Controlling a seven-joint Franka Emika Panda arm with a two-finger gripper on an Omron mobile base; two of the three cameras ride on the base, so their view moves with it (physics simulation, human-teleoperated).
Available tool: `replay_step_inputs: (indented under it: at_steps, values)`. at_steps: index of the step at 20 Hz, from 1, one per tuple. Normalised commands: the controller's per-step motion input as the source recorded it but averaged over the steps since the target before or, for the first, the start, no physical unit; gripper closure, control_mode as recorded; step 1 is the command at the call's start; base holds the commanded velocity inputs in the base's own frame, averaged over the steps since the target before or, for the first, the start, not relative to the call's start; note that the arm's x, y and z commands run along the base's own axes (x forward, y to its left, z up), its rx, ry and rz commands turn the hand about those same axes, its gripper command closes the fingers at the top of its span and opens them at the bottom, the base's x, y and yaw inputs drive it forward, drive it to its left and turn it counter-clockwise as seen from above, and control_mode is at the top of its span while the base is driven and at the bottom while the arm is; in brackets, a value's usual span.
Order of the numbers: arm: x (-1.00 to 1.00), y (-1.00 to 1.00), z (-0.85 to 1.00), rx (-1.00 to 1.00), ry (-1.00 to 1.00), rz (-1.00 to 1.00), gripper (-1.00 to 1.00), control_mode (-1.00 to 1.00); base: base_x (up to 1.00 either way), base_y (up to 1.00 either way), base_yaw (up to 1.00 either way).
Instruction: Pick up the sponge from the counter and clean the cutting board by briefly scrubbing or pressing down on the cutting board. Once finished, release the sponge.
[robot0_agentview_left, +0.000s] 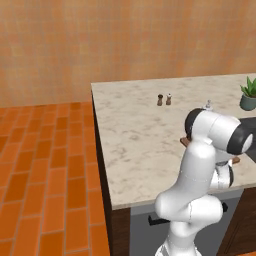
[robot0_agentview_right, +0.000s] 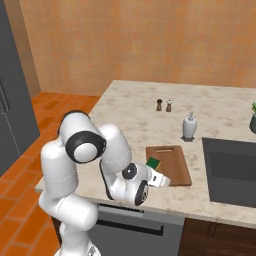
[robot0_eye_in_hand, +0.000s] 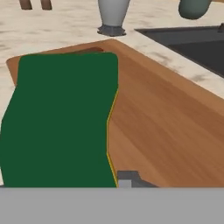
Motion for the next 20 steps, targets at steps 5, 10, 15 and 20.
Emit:
replay_step_inputs:
  at_steps: [5,10,15,20]
  values:
    - [-1.0,-0.37,-0.05,0.0,0.6,0.0,1.0,-1.0,0.0,0.0,0.0]
    - [-0.97,-0.35,-0.19,0.0,0.67,0.0,1.0,-1.0,0.0,0.0,0.0]
    - [-0.91,-0.54,-0.18,0.0,0.7,0.0,1.0,-1.0,0.0,0.0,0.0]
    - [-0.76,-0.09,0.78,0.01,-0.09,0.04,1.0,-1.0,0.0,0.0,0.0]
